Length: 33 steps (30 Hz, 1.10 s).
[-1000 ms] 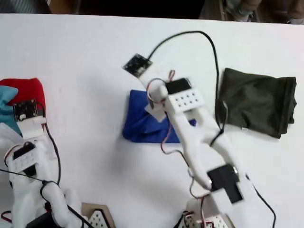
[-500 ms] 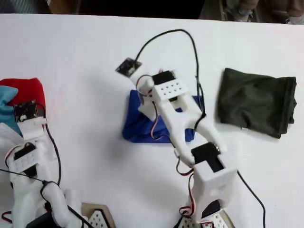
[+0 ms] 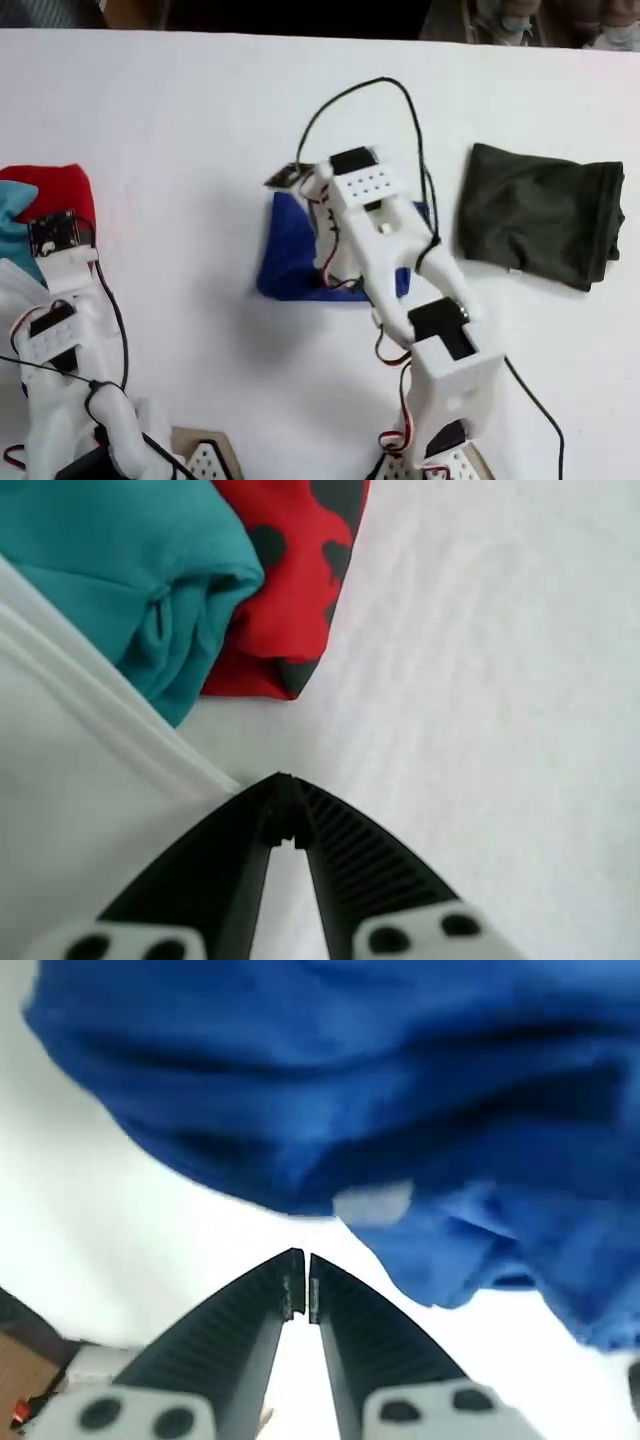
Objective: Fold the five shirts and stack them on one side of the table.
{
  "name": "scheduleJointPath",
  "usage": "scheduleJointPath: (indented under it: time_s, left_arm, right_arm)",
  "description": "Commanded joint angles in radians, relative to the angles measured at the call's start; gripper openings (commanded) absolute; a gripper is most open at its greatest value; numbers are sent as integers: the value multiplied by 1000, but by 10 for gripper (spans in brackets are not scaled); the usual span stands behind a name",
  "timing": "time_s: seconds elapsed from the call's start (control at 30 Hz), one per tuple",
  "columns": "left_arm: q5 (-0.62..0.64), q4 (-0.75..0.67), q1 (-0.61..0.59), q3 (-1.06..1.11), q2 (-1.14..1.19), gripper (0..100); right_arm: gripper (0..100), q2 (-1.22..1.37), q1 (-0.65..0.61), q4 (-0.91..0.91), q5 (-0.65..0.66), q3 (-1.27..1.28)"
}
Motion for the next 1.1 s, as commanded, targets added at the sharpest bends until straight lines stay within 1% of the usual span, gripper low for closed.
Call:
scheduleJointPath:
  time_s: [0.0, 0.07, 0.17, 0.23, 0.3, 0.43, 0.53, 0.67, 0.87, 1.0, 1.07]
  left_arm:
    - [11, -18, 14, -4, -29, 26]
    - [11, -18, 14, -4, -29, 26]
    - [11, -18, 14, -4, -29, 26]
    - [11, -18, 14, -4, -29, 26]
    - [11, -18, 14, -4, -29, 26]
    - [11, -18, 14, -4, -29, 26]
    - [11, -18, 14, -4, -29, 26]
    - [11, -18, 14, -4, -29, 26]
    - [11, -18, 14, -4, -29, 26]
    - [11, -18, 14, -4, -29, 26]
    - [11, -18, 14, -4, -29, 26]
  right_arm:
    - [21, -173, 21, 13, 58, -38]
    - [21, -242, -1, -38, 57, -40]
    - [21, -272, -53, -180, 0, -25]
    - [21, -245, -93, -289, -40, -5]
    - [21, -186, -127, -357, -52, 2]
    - [21, -56, -140, -400, -55, -2]
    - [21, 4, -105, -403, -55, -2]
    - [21, 13, -30, -389, -58, 0]
    - [21, 19, 53, -263, -51, 3]
    - [21, 12, 85, -176, -51, 2]
    - [21, 10, 90, -108, -29, 0]
